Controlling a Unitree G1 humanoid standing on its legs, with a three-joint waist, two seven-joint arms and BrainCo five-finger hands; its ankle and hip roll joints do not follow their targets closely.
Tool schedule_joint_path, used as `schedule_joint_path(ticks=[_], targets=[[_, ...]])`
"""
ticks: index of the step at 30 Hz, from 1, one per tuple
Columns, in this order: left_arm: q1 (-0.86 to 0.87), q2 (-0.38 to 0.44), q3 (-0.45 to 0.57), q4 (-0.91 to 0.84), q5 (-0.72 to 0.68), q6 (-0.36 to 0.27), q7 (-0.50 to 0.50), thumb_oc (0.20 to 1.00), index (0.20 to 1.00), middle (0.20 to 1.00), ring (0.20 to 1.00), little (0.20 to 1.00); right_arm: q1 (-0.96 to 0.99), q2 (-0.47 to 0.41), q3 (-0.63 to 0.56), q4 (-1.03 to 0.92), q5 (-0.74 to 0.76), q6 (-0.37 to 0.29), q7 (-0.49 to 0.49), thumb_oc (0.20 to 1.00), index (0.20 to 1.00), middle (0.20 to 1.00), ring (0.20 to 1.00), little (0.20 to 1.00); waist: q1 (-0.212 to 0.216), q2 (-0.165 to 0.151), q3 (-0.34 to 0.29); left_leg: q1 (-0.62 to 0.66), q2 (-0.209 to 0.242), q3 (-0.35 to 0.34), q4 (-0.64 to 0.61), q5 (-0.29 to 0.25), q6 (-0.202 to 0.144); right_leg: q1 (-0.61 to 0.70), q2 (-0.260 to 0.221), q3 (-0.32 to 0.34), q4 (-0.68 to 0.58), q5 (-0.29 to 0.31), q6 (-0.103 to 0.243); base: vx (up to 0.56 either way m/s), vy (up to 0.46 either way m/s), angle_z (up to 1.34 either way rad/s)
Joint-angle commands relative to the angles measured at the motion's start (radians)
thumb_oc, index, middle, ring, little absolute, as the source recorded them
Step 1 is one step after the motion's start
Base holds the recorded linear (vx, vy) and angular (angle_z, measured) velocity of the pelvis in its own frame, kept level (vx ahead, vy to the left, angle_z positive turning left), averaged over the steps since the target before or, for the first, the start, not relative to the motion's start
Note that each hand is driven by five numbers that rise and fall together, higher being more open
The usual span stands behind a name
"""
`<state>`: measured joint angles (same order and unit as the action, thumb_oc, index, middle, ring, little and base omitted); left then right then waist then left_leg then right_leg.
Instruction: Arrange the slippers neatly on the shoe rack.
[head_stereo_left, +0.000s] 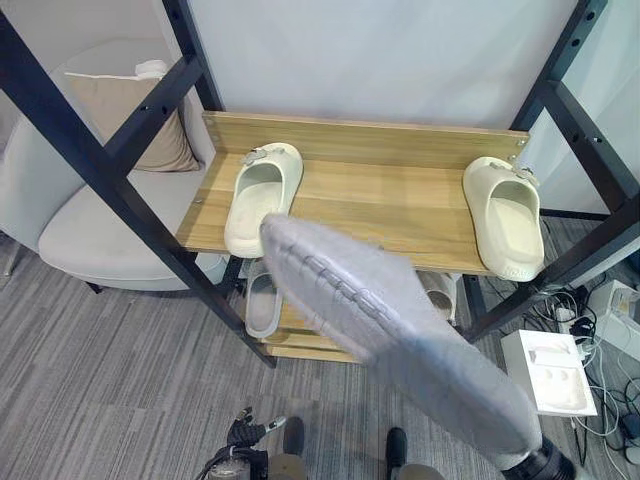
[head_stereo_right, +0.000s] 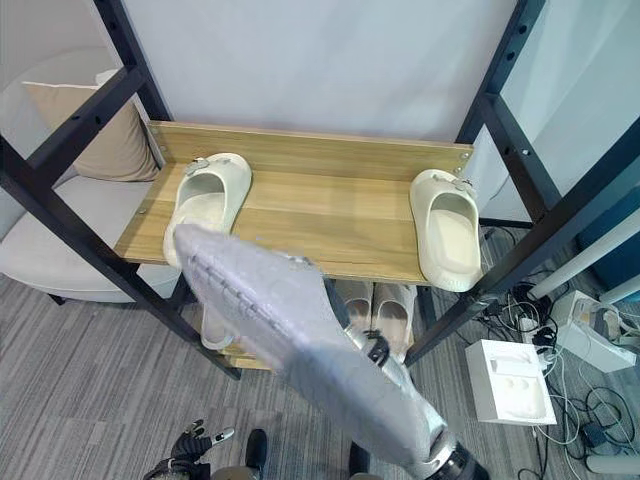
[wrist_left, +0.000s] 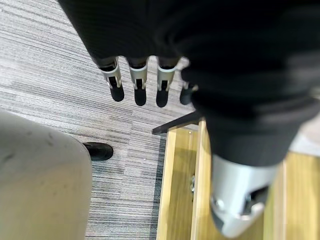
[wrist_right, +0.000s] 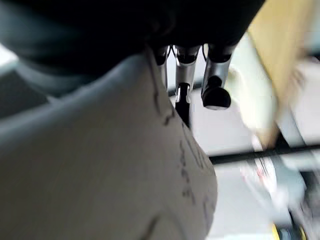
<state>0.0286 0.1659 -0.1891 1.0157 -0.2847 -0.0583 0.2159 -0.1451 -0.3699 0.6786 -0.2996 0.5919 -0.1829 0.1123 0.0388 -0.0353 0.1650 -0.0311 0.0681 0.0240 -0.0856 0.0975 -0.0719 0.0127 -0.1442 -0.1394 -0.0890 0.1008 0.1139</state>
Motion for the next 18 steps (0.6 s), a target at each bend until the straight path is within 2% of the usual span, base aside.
schedule_joint_path(ticks=[1, 9, 11, 12, 13, 18], targets=[[-0.045, 0.017, 0.022, 0.129, 0.051, 0.002, -0.005, 1.000, 1.000, 1.000, 1.000, 1.000, -0.037, 0.020, 0.021, -0.025, 0.049, 0.028, 0.067, 0.200, 0.200, 0.200, 0.200, 0.200, 0.033, -0.018, 0.033, 0.045, -0.022, -0.001, -0.002, -0.086, 0.011, 0.092, -0.005, -0.031, 0.002, -0.127, 0.018, -0.01, -0.007, 0.04], [-0.035, 0.024, 0.043, 0.160, 0.059, 0.008, -0.012, 1.000, 1.000, 1.000, 1.000, 1.000, -0.014, 0.031, 0.047, 0.101, -0.024, 0.058, 0.090, 0.200, 0.200, 0.200, 0.200, 0.200, 0.046, -0.020, 0.039, 0.046, -0.020, -0.011, -0.002, -0.084, 0.006, 0.098, -0.002, -0.044, 0.002, -0.130, 0.016, 0.00, 0.000, 0.00], [-0.035, 0.025, 0.047, 0.152, 0.051, 0.005, -0.018, 1.000, 1.000, 1.000, 1.000, 1.000, -0.008, 0.032, 0.044, 0.185, -0.131, 0.061, 0.076, 0.200, 0.200, 0.200, 0.200, 0.200, 0.049, -0.019, 0.045, 0.044, -0.020, -0.018, -0.002, -0.083, 0.005, 0.099, -0.001, -0.050, 0.002, -0.134, 0.015, 0.00, -0.001, 0.02], [-0.036, 0.023, 0.051, 0.147, 0.035, 0.001, -0.019, 1.000, 1.000, 1.000, 1.000, 1.000, -0.005, 0.025, 0.036, 0.224, -0.246, 0.056, 0.057, 0.200, 0.200, 0.200, 0.200, 0.200, 0.052, -0.018, 0.052, 0.040, -0.019, -0.024, -0.002, -0.081, 0.004, 0.098, 0.000, -0.057, 0.005, -0.137, 0.015, 0.00, 0.000, 0.00], [-0.036, 0.024, 0.051, 0.147, 0.035, 0.001, -0.019, 1.000, 1.000, 1.000, 1.000, 1.000, -0.005, 0.026, 0.036, 0.225, -0.247, 0.055, 0.056, 0.200, 0.200, 0.200, 0.200, 0.200, 0.051, -0.018, 0.053, 0.041, -0.019, -0.024, -0.002, -0.081, 0.004, 0.099, 0.000, -0.057, 0.005, -0.138, 0.015, -0.03, -0.011, 0.04], [-0.068, 0.029, 0.050, 0.114, -0.039, -0.014, 0.013, 1.000, 1.000, 1.000, 1.000, 1.000, -0.056, 0.012, -0.023, 0.409, -0.575, 0.050, -0.092, 0.200, 0.200, 0.200, 0.200, 0.200, 0.065, -0.010, 0.122, -0.012, -0.018, -0.048, -0.002, -0.052, 0.004, 0.042, 0.003, -0.074, 0.045, -0.147, 0.010, -0.12, -0.022, 0.15]])
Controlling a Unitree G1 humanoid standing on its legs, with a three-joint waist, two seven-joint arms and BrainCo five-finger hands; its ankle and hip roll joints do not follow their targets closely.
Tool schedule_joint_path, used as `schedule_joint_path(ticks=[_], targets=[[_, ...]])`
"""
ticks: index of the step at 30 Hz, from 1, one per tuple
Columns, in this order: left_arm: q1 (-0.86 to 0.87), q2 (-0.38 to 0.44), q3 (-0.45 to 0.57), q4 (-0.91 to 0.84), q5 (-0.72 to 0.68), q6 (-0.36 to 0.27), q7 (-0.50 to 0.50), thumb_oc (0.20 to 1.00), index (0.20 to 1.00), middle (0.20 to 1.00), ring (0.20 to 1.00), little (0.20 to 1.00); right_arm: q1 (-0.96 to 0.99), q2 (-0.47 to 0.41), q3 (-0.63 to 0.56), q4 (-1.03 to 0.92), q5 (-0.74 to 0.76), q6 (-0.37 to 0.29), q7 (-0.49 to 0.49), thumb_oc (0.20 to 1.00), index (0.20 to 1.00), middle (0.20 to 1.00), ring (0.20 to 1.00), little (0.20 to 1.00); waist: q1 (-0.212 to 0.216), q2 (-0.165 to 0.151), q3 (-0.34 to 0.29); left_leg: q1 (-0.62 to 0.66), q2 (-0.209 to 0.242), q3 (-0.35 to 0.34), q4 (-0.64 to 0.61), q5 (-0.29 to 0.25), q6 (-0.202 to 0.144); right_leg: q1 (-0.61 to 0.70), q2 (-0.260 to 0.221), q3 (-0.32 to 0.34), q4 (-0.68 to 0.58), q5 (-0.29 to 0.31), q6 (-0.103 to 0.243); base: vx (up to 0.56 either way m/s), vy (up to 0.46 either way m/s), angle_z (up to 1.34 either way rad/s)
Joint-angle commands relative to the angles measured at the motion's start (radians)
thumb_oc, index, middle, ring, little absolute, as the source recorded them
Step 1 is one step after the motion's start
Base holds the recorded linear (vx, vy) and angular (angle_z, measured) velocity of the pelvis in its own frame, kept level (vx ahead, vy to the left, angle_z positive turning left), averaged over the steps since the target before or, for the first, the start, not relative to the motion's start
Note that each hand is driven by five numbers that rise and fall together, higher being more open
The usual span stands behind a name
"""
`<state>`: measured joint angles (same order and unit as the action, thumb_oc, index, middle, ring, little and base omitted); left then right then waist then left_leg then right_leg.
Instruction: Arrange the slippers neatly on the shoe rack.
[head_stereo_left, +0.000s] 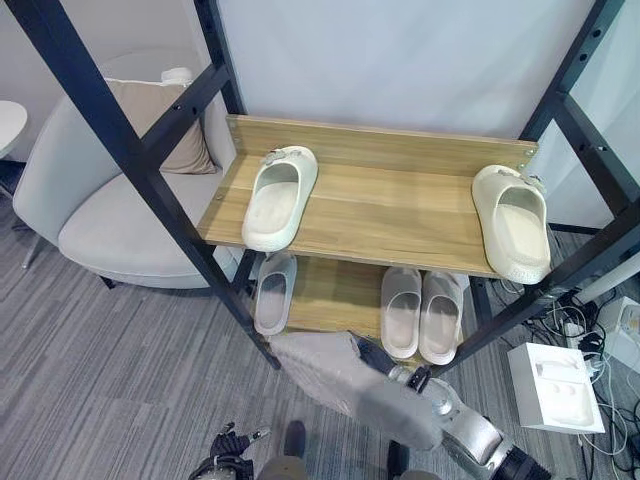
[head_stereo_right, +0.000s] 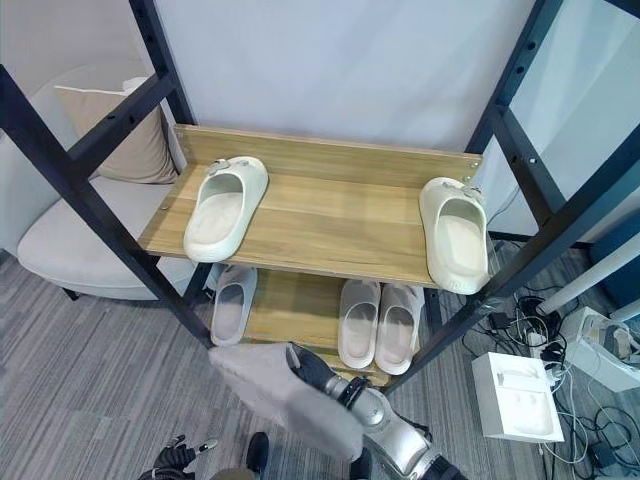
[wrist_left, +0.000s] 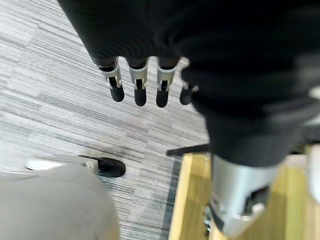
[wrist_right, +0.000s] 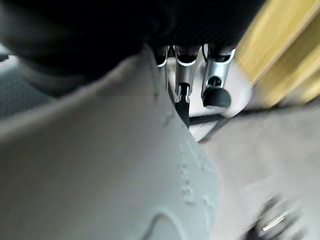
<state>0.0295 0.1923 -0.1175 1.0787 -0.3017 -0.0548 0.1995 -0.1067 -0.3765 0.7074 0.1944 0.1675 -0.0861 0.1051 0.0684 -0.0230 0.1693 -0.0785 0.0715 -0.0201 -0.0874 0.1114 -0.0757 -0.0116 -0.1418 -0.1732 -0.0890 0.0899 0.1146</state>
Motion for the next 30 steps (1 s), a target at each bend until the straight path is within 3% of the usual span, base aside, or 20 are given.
schedule_joint_path(ticks=[1, 2, 4, 7, 16, 26, 30], targets=[[-0.073, 0.002, -0.025, 0.051, -0.029, -0.020, 0.033, 1.000, 1.000, 1.000, 1.000, 1.000, -0.114, 0.008, -0.060, -0.087, -0.218, -0.047, -0.112, 0.200, 0.200, 0.200, 0.200, 0.200, 0.039, -0.020, 0.126, 0.025, -0.022, -0.007, 0.000, -0.060, 0.009, 0.058, 0.000, -0.045, 0.051, -0.137, 0.008, -0.09, -0.007, 0.19], [-0.074, 0.001, -0.025, 0.051, -0.029, -0.020, 0.033, 1.000, 1.000, 1.000, 1.000, 1.000, -0.114, 0.008, -0.060, -0.086, -0.219, -0.047, -0.113, 0.200, 0.200, 0.200, 0.200, 0.200, 0.039, -0.020, 0.126, 0.024, -0.022, -0.007, 0.000, -0.060, 0.009, 0.057, 0.000, -0.045, 0.052, -0.137, 0.008, -0.11, -0.012, 0.13], [-0.103, 0.008, -0.052, 0.016, -0.039, -0.041, 0.065, 1.000, 1.000, 1.000, 1.000, 1.000, -0.224, -0.047, -0.111, -0.027, -0.492, -0.021, -0.277, 0.200, 0.200, 0.200, 0.200, 0.200, 0.056, -0.004, 0.179, -0.064, -0.029, -0.028, 0.059, -0.049, 0.009, -0.011, -0.011, -0.065, 0.105, -0.146, 0.001, -0.18, -0.019, 0.19], [-0.138, 0.010, -0.093, -0.024, -0.053, -0.065, 0.096, 1.000, 1.000, 1.000, 1.000, 1.000, -0.295, -0.059, -0.143, -0.011, -0.553, -0.010, -0.352, 0.200, 0.200, 0.200, 0.200, 0.200, 0.054, 0.002, 0.208, -0.150, -0.031, -0.034, 0.125, -0.053, 0.009, -0.089, -0.024, -0.065, 0.160, -0.149, -0.002, -0.20, 0.011, 0.16], [-0.283, 0.022, -0.166, -0.134, -0.186, -0.119, 0.135, 1.000, 1.000, 1.000, 1.000, 1.000, -0.699, -0.054, -0.179, 0.210, -0.737, 0.133, -0.634, 0.200, 0.200, 0.200, 0.200, 0.200, 0.071, 0.026, 0.234, -0.384, -0.063, -0.040, 0.284, -0.092, 0.024, -0.318, -0.059, -0.031, 0.331, -0.175, -0.005, -0.06, 0.074, 0.05], [-0.316, 0.065, -0.198, -0.228, -0.226, -0.163, 0.123, 1.000, 1.000, 1.000, 1.000, 1.000, -0.955, -0.122, -0.154, 0.446, -0.751, 0.216, -0.720, 0.200, 0.200, 0.200, 0.200, 0.200, 0.098, 0.031, 0.264, -0.559, -0.091, -0.043, 0.413, -0.131, 0.034, -0.493, -0.085, -0.011, 0.478, -0.208, -0.011, -0.02, 0.059, 0.14], [-0.321, 0.082, -0.217, -0.273, -0.268, -0.182, 0.106, 1.000, 1.000, 1.000, 1.000, 1.000, -1.063, -0.150, -0.107, 0.667, -0.725, 0.252, -0.742, 0.200, 0.200, 0.200, 0.200, 0.200, 0.110, 0.036, 0.277, -0.687, -0.107, -0.051, 0.519, -0.159, 0.048, -0.623, -0.093, 0.014, 0.581, -0.231, -0.018, -0.03, 0.050, 0.01]])
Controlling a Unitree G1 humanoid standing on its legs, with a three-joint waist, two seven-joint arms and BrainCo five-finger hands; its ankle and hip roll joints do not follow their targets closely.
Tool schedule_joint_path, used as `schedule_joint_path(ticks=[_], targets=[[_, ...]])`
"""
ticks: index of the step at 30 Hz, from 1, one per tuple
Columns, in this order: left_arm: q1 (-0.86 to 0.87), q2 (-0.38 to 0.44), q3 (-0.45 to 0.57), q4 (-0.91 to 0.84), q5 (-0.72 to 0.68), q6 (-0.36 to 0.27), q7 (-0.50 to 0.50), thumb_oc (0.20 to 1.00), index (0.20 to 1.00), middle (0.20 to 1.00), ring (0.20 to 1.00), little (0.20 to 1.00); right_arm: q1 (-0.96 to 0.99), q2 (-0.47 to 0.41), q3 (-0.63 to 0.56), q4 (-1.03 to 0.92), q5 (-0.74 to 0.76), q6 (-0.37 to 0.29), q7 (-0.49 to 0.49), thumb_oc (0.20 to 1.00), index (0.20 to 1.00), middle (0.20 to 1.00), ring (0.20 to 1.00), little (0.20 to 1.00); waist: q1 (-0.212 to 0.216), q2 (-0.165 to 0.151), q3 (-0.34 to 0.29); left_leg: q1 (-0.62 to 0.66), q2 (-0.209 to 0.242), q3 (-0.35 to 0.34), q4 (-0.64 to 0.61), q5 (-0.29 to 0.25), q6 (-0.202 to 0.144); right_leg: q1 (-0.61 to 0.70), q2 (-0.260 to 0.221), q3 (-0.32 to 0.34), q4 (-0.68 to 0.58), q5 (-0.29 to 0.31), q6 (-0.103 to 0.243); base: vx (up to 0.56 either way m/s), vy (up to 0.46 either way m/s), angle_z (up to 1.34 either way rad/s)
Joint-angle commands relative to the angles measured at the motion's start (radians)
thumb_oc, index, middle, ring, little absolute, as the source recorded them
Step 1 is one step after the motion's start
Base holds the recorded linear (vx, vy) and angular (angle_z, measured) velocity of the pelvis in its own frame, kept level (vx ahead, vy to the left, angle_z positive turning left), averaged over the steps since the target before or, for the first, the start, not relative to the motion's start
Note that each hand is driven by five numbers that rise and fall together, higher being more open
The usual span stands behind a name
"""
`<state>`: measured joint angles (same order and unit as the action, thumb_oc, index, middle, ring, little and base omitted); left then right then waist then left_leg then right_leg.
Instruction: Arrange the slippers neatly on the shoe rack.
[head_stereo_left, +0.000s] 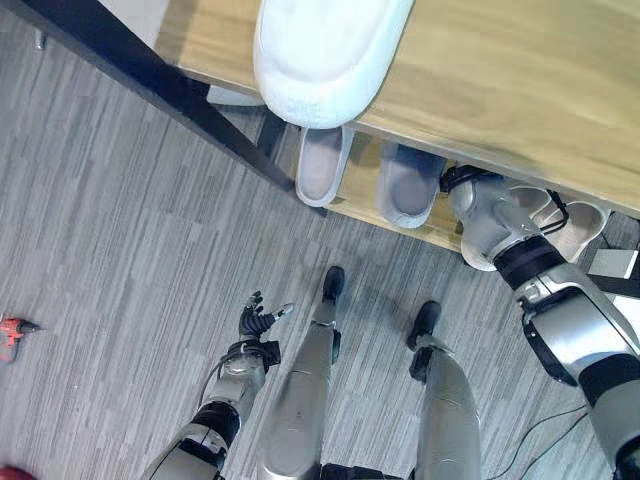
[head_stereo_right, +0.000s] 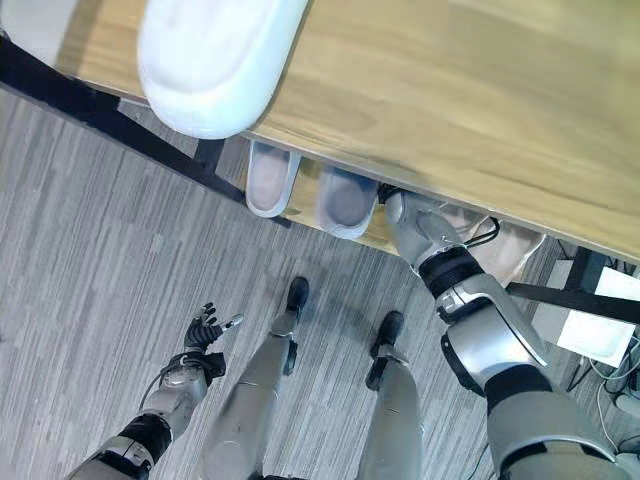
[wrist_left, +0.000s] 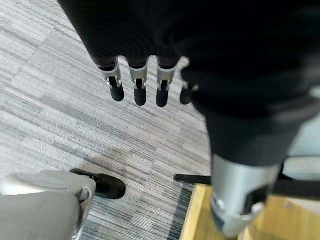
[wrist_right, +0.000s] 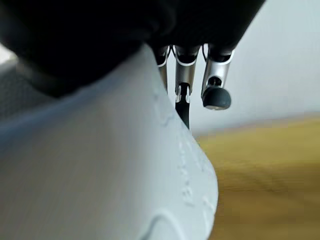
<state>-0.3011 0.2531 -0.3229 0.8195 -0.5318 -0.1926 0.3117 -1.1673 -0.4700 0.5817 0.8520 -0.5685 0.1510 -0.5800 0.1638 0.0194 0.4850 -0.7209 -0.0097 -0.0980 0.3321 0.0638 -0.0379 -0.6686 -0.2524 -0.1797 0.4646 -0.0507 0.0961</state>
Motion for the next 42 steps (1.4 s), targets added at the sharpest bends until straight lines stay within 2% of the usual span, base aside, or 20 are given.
schedule_joint_path(ticks=[1, 4, 5, 7, 16, 22, 28, 29, 30, 35, 42], targets=[[0.009, 0.021, -0.011, -0.014, -0.038, -0.044, -0.006, 1.000, 1.000, 1.000, 1.000, 1.000, -0.003, -0.057, 0.019, 0.011, 0.012, 0.015, -0.057, 0.200, 0.200, 0.200, 0.200, 0.200, 0.015, -0.007, -0.039, -0.047, -0.025, 0.027, 0.101, -0.112, 0.011, 0.032, 0.017, 0.020, 0.029, -0.091, 0.001, -0.05, 0.034, 0.01], [0.005, 0.032, -0.028, -0.062, -0.047, -0.053, -0.009, 1.000, 1.000, 1.000, 1.000, 1.000, -0.051, -0.073, 0.032, 0.090, 0.038, 0.017, -0.066, 0.200, 0.200, 0.200, 0.200, 0.200, 0.018, -0.001, -0.028, -0.104, -0.031, 0.025, 0.143, -0.119, 0.016, -0.036, 0.015, 0.032, 0.077, -0.099, -0.004, -0.02, 0.029, -0.01], [0.002, 0.036, -0.035, -0.073, -0.046, -0.058, -0.008, 1.000, 1.000, 1.000, 1.000, 1.000, -0.061, -0.079, 0.037, 0.120, 0.050, 0.014, -0.072, 0.200, 0.200, 0.200, 0.200, 0.200, 0.016, -0.003, -0.025, -0.114, -0.034, 0.021, 0.170, -0.154, 0.014, -0.050, 0.013, 0.042, 0.104, -0.131, -0.001, 0.02, 0.016, -0.03], [-0.004, 0.042, -0.042, -0.112, -0.064, -0.066, -0.005, 1.000, 1.000, 1.000, 1.000, 1.000, -0.103, -0.094, 0.052, 0.166, 0.077, 0.013, -0.079, 0.200, 0.200, 0.200, 0.200, 0.200, 0.018, 0.006, -0.022, -0.175, -0.043, 0.018, 0.222, -0.167, 0.019, -0.119, 0.010, 0.057, 0.166, -0.147, -0.007, -0.02, 0.040, -0.01], [-0.013, 0.047, -0.046, -0.150, -0.096, -0.076, 0.000, 1.000, 1.000, 1.000, 1.000, 1.000, -0.187, -0.109, 0.100, 0.292, 0.116, 0.008, -0.089, 0.200, 0.200, 0.200, 0.200, 0.200, 0.023, 0.017, -0.040, -0.323, -0.057, 0.012, 0.353, -0.198, 0.024, -0.282, -0.003, 0.088, 0.322, -0.203, -0.026, -0.01, 0.022, 0.00], [-0.028, 0.051, -0.058, -0.161, -0.109, -0.086, 0.003, 1.000, 1.000, 1.000, 1.000, 1.000, -0.219, -0.109, 0.105, 0.328, 0.134, 0.006, -0.139, 0.200, 0.200, 0.200, 0.200, 0.200, 0.030, 0.016, -0.049, -0.379, -0.063, 0.012, 0.399, -0.206, 0.027, -0.352, -0.009, 0.099, 0.377, -0.212, -0.031, 0.00, 0.004, 0.05], [-0.038, 0.050, -0.068, -0.160, -0.113, -0.094, 0.005, 1.000, 1.000, 1.000, 1.000, 1.000, -0.249, -0.105, 0.128, 0.351, 0.137, 0.001, -0.131, 0.200, 0.200, 0.200, 0.200, 0.200, 0.042, 0.008, -0.070, -0.422, -0.068, 0.004, 0.437, -0.214, 0.032, -0.397, -0.016, 0.106, 0.418, -0.224, -0.033, 0.00, 0.002, 0.00], [-0.038, 0.050, -0.070, -0.158, -0.115, -0.095, 0.005, 1.000, 1.000, 1.000, 1.000, 1.000, -0.256, -0.102, 0.135, 0.364, 0.136, 0.006, -0.127, 0.928, 0.928, 0.928, 0.928, 0.928, 0.043, 0.007, -0.073, -0.425, -0.069, 0.001, 0.440, -0.215, 0.032, -0.400, -0.018, 0.106, 0.421, -0.226, -0.033, 0.00, 0.001, 0.04], [-0.040, 0.051, -0.070, -0.161, -0.121, -0.094, 0.005, 1.000, 1.000, 1.000, 1.000, 1.000, -0.263, -0.102, 0.143, 0.380, 0.137, 0.010, -0.125, 1.000, 1.000, 1.000, 1.000, 1.000, 0.044, 0.004, -0.079, -0.427, -0.072, -0.001, 0.440, -0.215, 0.031, -0.402, -0.020, 0.105, 0.422, -0.229, -0.034, 0.00, 0.000, 0.00], [-0.036, 0.057, -0.073, -0.166, -0.117, -0.095, 0.004, 1.000, 1.000, 1.000, 1.000, 1.000, -0.270, -0.086, 0.157, 0.414, 0.133, 0.014, -0.120, 1.000, 1.000, 1.000, 1.000, 1.000, 0.049, -0.001, -0.092, -0.432, -0.073, -0.005, 0.432, -0.213, 0.028, -0.407, -0.025, 0.104, 0.422, -0.233, -0.036, 0.00, 0.006, 0.04], [-0.027, 0.054, -0.072, -0.173, -0.116, -0.090, 0.011, 1.000, 1.000, 1.000, 1.000, 1.000, -0.245, -0.076, 0.124, 0.361, 0.166, 0.008, -0.137, 1.000, 1.000, 1.000, 1.000, 1.000, 0.042, -0.005, -0.104, -0.424, -0.074, -0.003, 0.408, -0.209, 0.029, -0.394, -0.025, 0.100, 0.394, -0.230, -0.034, 0.01, 0.005, 0.02]])
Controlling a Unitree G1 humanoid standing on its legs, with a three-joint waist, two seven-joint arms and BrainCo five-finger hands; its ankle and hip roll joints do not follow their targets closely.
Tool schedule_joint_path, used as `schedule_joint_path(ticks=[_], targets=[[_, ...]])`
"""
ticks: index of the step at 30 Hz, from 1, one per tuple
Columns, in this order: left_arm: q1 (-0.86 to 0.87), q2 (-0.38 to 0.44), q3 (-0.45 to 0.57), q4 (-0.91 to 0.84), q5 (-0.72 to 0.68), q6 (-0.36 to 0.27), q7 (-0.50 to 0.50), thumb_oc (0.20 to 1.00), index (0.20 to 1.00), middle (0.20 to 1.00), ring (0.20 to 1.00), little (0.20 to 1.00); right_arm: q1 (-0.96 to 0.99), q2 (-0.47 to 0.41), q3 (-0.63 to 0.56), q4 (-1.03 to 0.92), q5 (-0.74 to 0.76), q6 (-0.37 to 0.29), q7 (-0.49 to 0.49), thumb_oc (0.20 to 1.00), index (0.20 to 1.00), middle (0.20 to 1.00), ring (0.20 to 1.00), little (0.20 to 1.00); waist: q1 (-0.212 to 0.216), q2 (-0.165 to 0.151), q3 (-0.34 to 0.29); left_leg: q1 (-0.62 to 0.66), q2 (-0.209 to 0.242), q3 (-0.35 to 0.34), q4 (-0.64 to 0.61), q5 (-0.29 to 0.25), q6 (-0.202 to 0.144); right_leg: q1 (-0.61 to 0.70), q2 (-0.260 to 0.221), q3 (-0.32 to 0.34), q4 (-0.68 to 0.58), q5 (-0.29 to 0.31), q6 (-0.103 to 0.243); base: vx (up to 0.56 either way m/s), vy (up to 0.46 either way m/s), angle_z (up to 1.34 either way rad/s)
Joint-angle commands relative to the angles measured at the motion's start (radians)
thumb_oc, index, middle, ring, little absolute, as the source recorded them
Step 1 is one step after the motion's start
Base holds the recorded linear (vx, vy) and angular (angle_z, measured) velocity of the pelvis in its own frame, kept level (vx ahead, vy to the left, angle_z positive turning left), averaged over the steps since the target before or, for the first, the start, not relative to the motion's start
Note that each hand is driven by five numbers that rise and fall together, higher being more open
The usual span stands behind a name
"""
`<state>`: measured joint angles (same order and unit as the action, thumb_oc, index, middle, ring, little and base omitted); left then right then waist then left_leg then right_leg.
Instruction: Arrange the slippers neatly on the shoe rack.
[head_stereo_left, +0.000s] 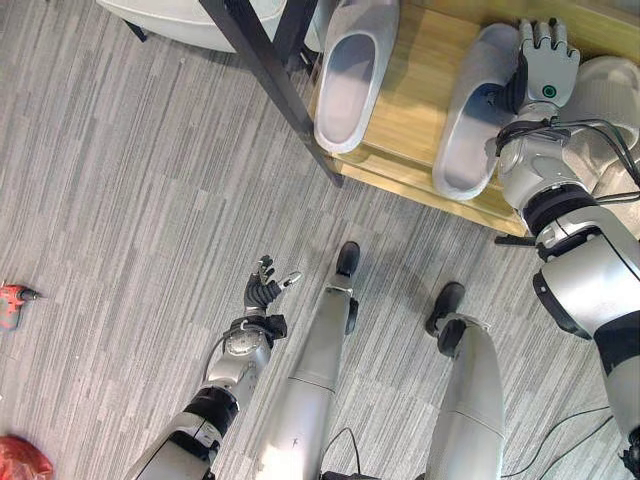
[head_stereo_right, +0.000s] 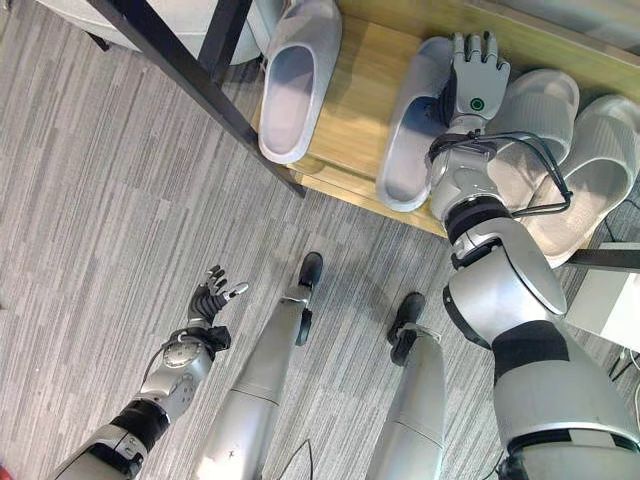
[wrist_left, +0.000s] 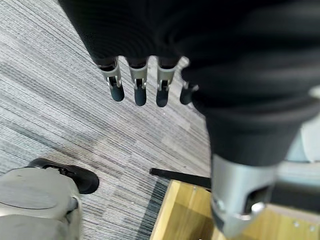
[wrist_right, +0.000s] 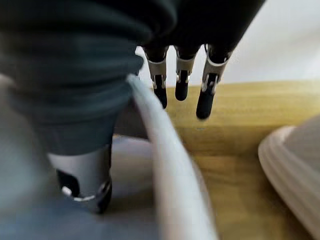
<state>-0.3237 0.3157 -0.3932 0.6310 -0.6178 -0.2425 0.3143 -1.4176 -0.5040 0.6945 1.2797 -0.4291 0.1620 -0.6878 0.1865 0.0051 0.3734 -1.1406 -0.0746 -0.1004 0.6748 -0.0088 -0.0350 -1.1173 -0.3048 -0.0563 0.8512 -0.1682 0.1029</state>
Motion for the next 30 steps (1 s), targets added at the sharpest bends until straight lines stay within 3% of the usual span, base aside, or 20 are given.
schedule_joint_path(ticks=[1, 7, 12, 17, 30], targets=[[-0.005, -0.009, -0.002, 0.013, -0.028, -0.038, 0.008, 1.000, 1.000, 1.000, 1.000, 1.000, 0.010, -0.041, 0.000, -0.082, 0.031, -0.003, -0.035, 1.000, 1.000, 1.000, 1.000, 1.000, 0.017, 0.008, 0.006, 0.000, -0.009, -0.001, 0.061, -0.137, 0.026, 0.058, 0.028, -0.024, 0.003, -0.112, -0.041, 0.05, 0.008, 0.02], [0.002, -0.011, 0.018, -0.017, -0.013, -0.036, 0.014, 1.000, 1.000, 1.000, 1.000, 1.000, 0.084, -0.043, -0.155, -0.369, 0.064, -0.009, -0.120, 1.000, 1.000, 1.000, 1.000, 1.000, -0.006, 0.004, -0.011, 0.037, -0.004, 0.009, 0.040, -0.150, 0.030, 0.096, 0.037, -0.025, -0.027, -0.118, -0.039, 0.04, 0.016, -0.01], [0.003, -0.009, 0.033, -0.024, -0.007, -0.034, 0.014, 1.000, 1.000, 1.000, 1.000, 1.000, 0.140, -0.036, -0.241, -0.516, 0.056, -0.006, -0.128, 1.000, 1.000, 1.000, 1.000, 1.000, -0.023, 0.001, -0.017, 0.048, 0.000, 0.009, 0.029, -0.154, 0.031, 0.109, 0.039, -0.027, -0.043, -0.113, -0.036, 0.01, 0.005, -0.02], [0.012, -0.016, 0.056, -0.031, -0.001, -0.024, 0.022, 1.000, 1.000, 1.000, 1.000, 1.000, 0.279, 0.038, -0.376, -0.656, 0.120, -0.064, -0.146, 1.000, 1.000, 1.000, 1.000, 1.000, -0.046, -0.003, -0.020, 0.065, 0.005, 0.014, 0.023, -0.159, 0.034, 0.127, 0.045, -0.023, -0.047, -0.116, -0.037, 0.03, 0.014, -0.06], [0.016, -0.017, 0.077, -0.002, -0.004, -0.011, 0.036, 1.000, 1.000, 1.000, 1.000, 1.000, 0.280, 0.057, -0.294, -0.581, 0.102, -0.062, -0.053, 1.000, 1.000, 1.000, 1.000, 1.000, -0.054, -0.007, -0.024, 0.053, 0.017, 0.017, 0.032, -0.158, 0.029, 0.112, 0.051, -0.019, -0.031, -0.120, -0.040, 0.01, -0.004, -0.04]])
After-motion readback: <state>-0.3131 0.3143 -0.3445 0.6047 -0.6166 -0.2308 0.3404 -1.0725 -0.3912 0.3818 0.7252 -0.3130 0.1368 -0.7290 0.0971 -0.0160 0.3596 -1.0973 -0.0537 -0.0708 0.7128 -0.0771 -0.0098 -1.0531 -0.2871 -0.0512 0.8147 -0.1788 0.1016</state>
